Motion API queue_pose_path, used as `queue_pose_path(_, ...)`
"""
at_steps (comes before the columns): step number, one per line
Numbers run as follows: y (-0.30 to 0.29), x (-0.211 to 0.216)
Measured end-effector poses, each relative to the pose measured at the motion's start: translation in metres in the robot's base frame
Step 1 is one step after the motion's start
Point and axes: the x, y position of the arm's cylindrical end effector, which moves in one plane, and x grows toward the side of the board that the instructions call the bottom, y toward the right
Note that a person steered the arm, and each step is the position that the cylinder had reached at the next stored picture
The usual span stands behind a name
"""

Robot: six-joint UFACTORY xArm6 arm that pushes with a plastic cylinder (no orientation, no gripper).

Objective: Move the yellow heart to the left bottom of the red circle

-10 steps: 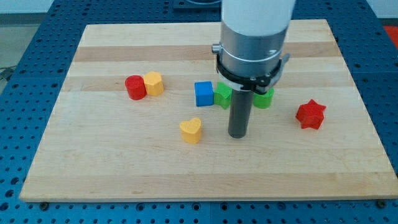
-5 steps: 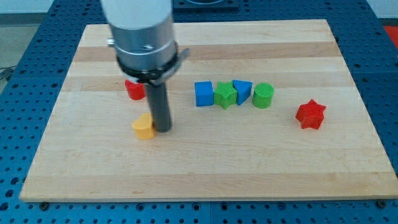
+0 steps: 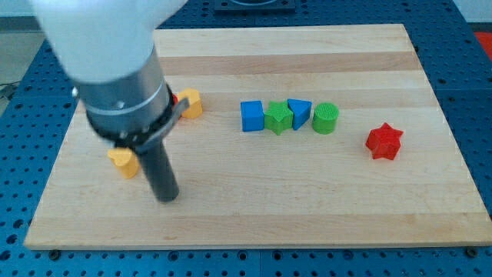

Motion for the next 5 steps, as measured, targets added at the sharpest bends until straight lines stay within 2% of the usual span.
queue_pose_path(1, -0.065, 0.023)
queue_pose_path(2, -0.089, -0.005)
queue_pose_path(3, -0.085, -0.094)
queue_pose_path(5, -0.085, -0.118)
